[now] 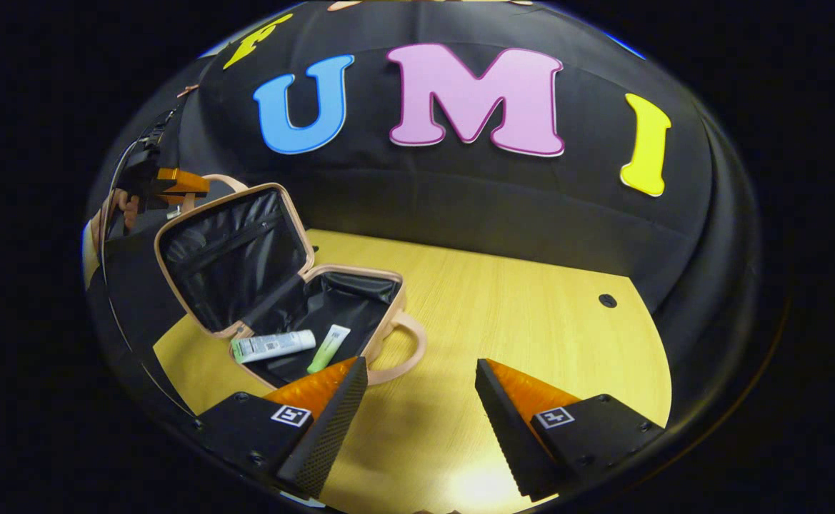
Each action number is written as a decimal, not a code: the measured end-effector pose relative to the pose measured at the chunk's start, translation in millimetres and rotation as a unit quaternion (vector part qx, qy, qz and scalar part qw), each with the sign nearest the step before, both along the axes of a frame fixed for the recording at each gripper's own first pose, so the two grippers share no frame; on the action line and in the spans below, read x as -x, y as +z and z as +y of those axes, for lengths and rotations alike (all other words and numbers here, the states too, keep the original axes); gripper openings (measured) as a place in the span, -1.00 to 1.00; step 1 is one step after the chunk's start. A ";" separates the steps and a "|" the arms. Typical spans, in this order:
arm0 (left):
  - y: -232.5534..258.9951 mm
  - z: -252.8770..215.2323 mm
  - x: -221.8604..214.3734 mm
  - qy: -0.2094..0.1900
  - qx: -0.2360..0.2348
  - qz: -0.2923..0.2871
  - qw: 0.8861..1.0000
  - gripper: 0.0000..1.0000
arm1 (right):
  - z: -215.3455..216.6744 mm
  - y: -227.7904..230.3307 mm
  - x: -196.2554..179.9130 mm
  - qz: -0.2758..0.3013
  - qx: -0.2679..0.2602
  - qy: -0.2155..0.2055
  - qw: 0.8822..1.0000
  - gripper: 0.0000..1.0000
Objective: First open the suitcase, pack the skin care products into it, and then close the suitcase.
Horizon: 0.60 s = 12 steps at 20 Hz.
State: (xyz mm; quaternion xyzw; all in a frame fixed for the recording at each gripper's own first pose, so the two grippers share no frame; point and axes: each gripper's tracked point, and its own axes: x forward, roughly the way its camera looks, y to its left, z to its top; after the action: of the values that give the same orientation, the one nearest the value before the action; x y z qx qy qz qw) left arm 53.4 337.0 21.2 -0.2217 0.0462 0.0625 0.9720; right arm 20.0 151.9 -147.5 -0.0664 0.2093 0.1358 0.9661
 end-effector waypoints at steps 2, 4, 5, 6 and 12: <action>5.5 -54.7 -13.4 -0.017 -0.009 -0.010 1.000 -0.88 | -14.4 9.4 -4.2 -0.005 -0.011 -0.006 1.000 0.94; 1.1 -116.7 -28.4 -0.044 -0.007 -0.020 0.999 -0.89 | -28.6 17.6 -9.2 -0.009 -0.023 -0.009 1.000 0.94; -9.8 -154.4 -34.5 -0.064 -0.002 -0.021 0.998 -0.89 | -36.0 19.8 -9.9 -0.009 -0.028 -0.009 1.000 0.93; -22.7 -183.5 -43.3 -0.081 0.000 -0.016 0.997 -0.89 | -42.6 21.3 -12.0 -0.008 -0.032 -0.008 0.999 0.93; -145.0 -293.1 -98.6 -0.125 -0.060 0.082 0.987 -0.88 | -85.0 24.4 -21.7 -0.019 -0.034 0.003 0.999 0.93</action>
State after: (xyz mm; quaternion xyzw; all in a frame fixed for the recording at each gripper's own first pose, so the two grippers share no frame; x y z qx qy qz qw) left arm 152.0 43.9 -123.8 -0.1496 0.1487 -0.0386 0.9767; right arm 41.7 66.9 -123.2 -0.0365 0.1854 0.1450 0.9712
